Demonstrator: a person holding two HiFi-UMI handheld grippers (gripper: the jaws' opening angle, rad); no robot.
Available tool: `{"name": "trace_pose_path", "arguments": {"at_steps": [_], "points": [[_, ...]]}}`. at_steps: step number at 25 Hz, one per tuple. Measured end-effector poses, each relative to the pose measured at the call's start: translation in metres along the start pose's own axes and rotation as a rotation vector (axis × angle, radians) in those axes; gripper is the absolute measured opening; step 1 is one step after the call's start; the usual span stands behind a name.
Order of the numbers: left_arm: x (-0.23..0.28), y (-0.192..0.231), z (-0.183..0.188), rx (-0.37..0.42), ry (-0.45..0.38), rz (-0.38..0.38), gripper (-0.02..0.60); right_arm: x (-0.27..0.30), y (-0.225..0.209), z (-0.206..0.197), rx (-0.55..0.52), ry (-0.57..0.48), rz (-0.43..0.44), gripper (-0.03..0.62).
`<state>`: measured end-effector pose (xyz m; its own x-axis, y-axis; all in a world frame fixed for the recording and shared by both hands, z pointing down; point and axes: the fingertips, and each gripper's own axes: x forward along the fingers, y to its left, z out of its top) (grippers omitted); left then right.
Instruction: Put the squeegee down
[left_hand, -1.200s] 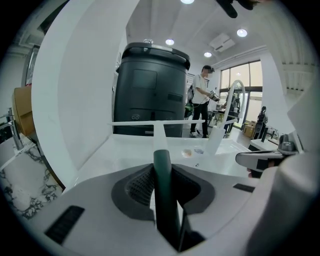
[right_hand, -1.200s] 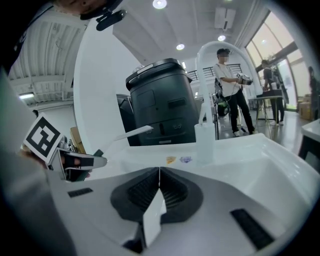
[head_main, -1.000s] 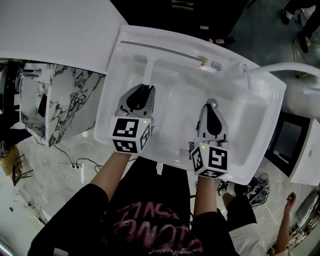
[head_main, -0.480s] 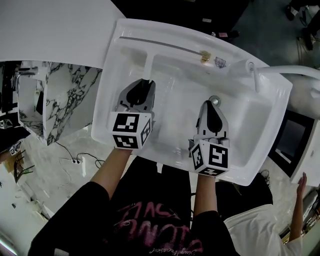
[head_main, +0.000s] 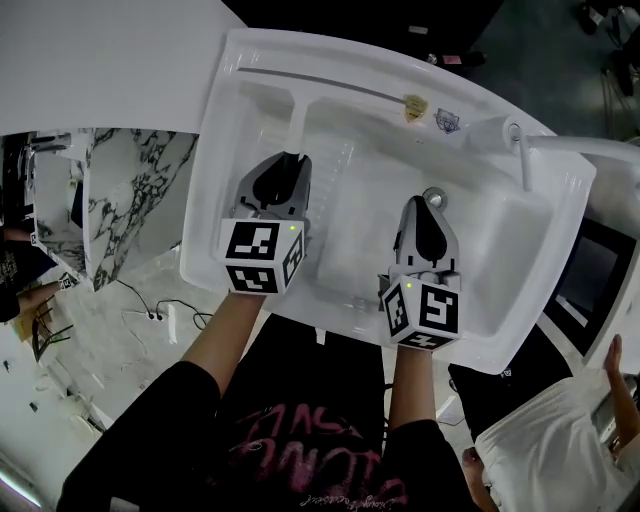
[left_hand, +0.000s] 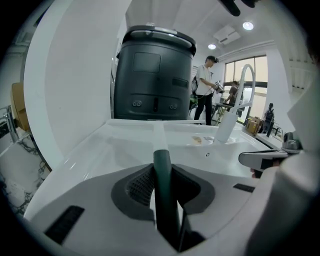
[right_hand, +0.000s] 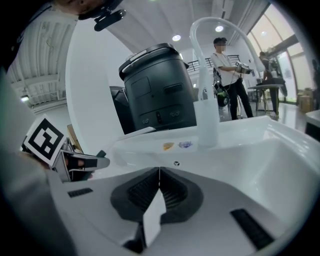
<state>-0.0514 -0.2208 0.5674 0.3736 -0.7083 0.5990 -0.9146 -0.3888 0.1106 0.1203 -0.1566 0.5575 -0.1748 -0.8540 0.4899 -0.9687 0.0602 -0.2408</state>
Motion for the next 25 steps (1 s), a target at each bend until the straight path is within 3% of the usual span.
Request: {"name": "trace_pose_path", "arguments": {"at_steps": [25], "points": [[0.026, 0.007, -0.015, 0.004, 0.06, 0.005, 0.084, 0.019, -0.008, -0.016, 0.028, 0.03, -0.011, 0.021]]}}
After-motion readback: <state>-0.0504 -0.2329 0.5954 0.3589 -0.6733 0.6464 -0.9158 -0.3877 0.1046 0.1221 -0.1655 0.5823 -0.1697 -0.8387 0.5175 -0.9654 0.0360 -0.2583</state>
